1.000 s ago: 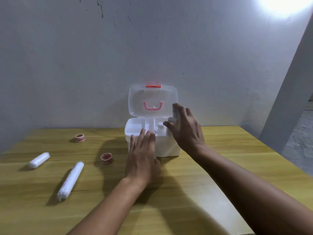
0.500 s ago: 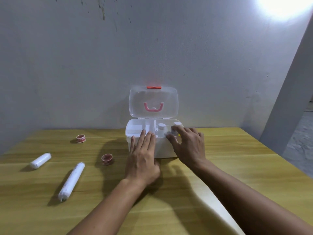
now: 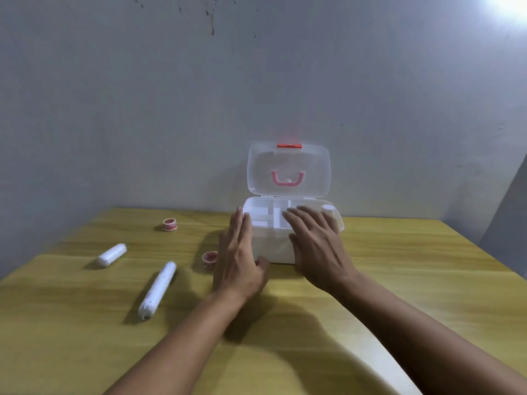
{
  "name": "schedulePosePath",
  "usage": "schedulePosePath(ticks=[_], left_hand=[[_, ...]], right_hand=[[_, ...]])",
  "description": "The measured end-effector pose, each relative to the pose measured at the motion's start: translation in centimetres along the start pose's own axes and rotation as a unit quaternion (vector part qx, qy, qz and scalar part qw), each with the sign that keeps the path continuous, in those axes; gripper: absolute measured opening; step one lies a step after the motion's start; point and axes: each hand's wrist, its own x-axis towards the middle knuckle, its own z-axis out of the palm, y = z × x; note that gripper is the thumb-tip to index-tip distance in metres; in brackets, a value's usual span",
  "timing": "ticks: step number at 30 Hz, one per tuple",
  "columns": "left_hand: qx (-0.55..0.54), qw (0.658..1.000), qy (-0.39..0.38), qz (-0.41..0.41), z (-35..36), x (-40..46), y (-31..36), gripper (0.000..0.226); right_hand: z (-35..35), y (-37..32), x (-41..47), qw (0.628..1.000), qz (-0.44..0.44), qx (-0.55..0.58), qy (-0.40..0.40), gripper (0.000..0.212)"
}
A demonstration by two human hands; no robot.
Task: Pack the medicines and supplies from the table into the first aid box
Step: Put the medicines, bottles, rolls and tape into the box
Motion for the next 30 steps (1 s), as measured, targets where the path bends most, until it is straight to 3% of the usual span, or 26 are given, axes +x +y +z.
schedulePosePath(ticks=[4, 7, 13, 20, 26, 30], left_hand=[[-0.001, 0.995, 0.040, -0.088, -2.2, 0.1, -2.6, 0.062], [0.065, 0.984, 0.060, -0.155, -4.5, 0.0, -4.9, 0.041], [0.224, 0.924, -0.077, -0.301, -8.4, -1.2, -9.0, 0.028], [0.185, 0.932, -0.060, -0.305, -8.6, -1.3, -9.9, 0.030], [0.091, 0.964, -0.066, -0.241, -6.8, 0.9, -7.8, 0.020], [0.033, 0.969, -0.104, -0.223, -5.2, 2.1, -7.6, 0.034]], right_hand=[[1.0, -2.0, 1.1, 0.992, -0.063, 0.034, -0.102, 0.057], [1.9, -2.3, 0.8, 0.986, -0.084, 0.024, -0.141, 0.059], [2.8, -2.2, 0.5, 0.990, -0.081, 0.024, -0.113, 0.067], [2.7, -1.9, 0.5, 0.992, -0.065, 0.047, -0.100, 0.070], [2.8, -2.1, -0.1, 0.995, -0.044, 0.012, -0.092, 0.075], [2.8, -2.0, -0.1, 0.995, -0.046, 0.015, -0.092, 0.074]])
